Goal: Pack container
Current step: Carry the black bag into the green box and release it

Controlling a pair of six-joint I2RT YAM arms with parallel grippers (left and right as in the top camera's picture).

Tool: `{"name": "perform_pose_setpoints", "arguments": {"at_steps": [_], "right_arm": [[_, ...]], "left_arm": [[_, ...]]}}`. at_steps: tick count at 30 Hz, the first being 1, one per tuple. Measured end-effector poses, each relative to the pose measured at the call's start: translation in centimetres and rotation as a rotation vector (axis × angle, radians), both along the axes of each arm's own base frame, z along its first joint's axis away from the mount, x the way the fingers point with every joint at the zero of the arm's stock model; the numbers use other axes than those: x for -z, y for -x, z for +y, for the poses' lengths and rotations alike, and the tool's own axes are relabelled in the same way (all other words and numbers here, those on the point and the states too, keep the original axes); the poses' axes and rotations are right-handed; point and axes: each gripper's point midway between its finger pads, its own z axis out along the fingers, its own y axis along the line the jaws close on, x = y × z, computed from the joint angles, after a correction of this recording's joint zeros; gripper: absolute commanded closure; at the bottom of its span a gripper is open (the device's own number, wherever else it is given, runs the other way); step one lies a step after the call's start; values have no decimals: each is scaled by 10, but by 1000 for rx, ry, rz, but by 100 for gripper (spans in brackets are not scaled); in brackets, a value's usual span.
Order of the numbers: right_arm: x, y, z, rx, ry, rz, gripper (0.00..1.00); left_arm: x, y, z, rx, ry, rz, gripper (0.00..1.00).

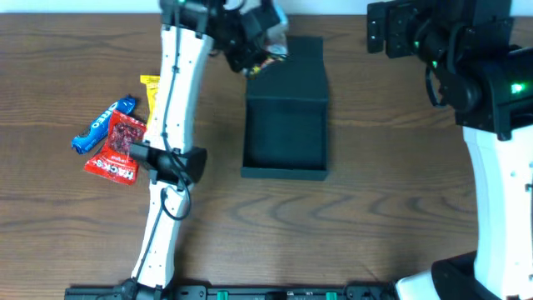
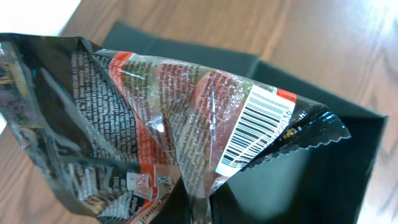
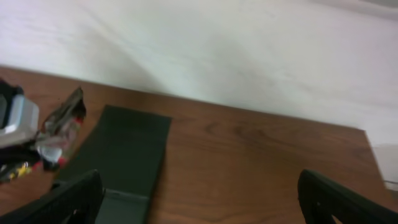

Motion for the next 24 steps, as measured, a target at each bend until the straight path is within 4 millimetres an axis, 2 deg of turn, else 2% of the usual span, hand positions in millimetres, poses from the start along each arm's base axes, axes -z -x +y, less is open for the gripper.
{"name": "perform_pose_setpoints", "arguments": {"at_steps": [3,6,10,12,16,21,23,24], "right_arm": [[0,-2,-15,28,18,1,1],[0,-3,-28,55,30,2,1],[4,-2,-43,75,56,21,1],[7,0,-47,74,74,40,1],[9,1,-51,71,94,48,1],[7,0,-56,76,93,42,1],[6,0,-58,78,90,39,1],[6,0,-59,79,87,39,1]], "left_arm": [[7,15,-26,78,-31,-1,94],[25,30,-45,136,-101,18,94],[44,39,-53,140,-170,61,94],[44,37,-50,108,-179,69,94],[31,45,-34,47,-201,103,94],[-12,93,-5,70,-224,88,94],[-25,103,0,92,-207,23,94],[-25,106,2,104,-206,6,94]]}}
